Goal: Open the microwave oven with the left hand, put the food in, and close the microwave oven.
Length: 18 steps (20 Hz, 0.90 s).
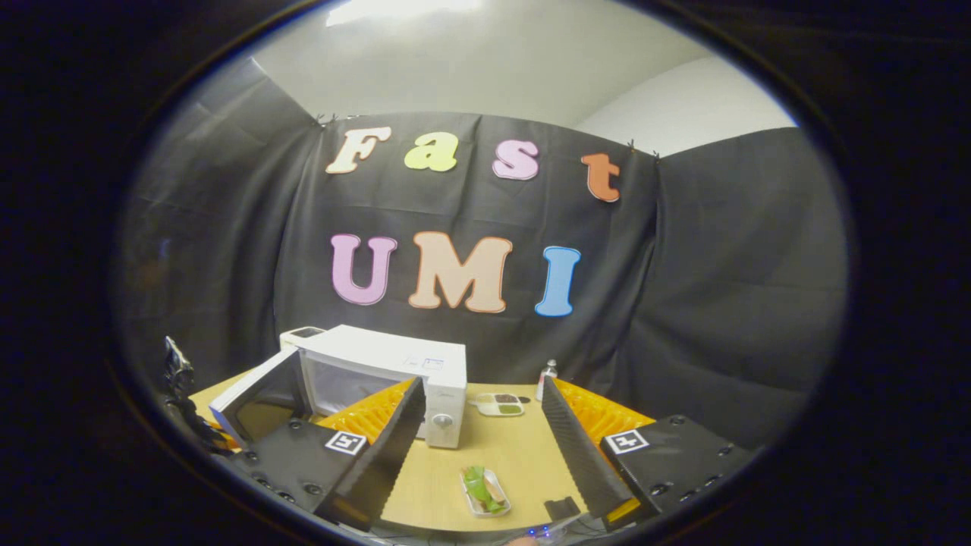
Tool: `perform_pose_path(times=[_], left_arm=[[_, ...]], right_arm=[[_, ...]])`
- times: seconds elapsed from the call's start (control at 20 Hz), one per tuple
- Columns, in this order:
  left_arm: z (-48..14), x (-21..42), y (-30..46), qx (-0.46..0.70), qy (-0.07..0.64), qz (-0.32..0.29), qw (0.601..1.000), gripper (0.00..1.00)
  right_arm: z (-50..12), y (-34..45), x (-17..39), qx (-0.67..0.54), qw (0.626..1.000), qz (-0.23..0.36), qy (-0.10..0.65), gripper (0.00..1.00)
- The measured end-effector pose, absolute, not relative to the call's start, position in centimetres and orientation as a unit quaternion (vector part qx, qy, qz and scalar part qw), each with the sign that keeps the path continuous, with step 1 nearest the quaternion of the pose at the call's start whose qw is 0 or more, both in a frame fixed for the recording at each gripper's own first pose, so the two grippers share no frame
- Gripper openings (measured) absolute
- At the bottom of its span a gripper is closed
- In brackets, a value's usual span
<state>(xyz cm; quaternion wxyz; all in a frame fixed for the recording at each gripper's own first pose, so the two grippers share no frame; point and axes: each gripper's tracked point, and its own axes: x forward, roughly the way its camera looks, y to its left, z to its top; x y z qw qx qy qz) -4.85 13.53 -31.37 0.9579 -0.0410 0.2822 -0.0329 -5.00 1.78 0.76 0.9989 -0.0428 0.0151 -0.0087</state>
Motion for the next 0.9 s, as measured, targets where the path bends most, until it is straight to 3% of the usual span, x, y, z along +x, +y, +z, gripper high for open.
perform_pose_path(times=[0.2, 0.25, 0.3, 0.4, 0.5, 0.65, 0.9], left_arm=[[-30.3, -5.5, 14.1, -0.048, 0.278, -0.037, 0.959, 0.06], [-28.7, -5.8, 14.9, -0.037, 0.259, -0.029, 0.965, 0.17], [-27.5, -5.7, 15.7, -0.024, 0.245, -0.022, 0.969, 0.43], [-24.8, -5.7, 16.8, -0.015, 0.216, -0.018, 0.976, 0.79], [-25.2, -6.5, 16.3, -0.001, 0.238, -0.027, 0.971, 0.96], [-21.7, -7.9, 16.6, 0.033, 0.213, -0.029, 0.976, 0.94], [-15.7, -8.6, 15.7, 0.044, 0.166, -0.043, 0.984, 1.0]], right_arm=[[0.5, 1.5, -5.2, -0.048, 0.999, -0.018, 0.016, 0.97], [0.4, 1.4, -5.1, -0.049, 0.998, -0.019, 0.017, 0.96], [0.1, 1.4, -4.9, -0.05, 0.998, -0.018, 0.02, 0.96], [-0.9, 1.5, -4.3, -0.043, 0.999, -0.014, 0.029, 0.97], [-2.2, 1.4, -3.4, -0.041, 0.998, -0.01, 0.039, 0.97], [-4.8, 1.3, -2.2, -0.053, 0.997, -0.004, 0.058, 0.97], [-9.0, 1.8, -0.4, -0.054, 0.994, 0.015, 0.09, 0.98]])
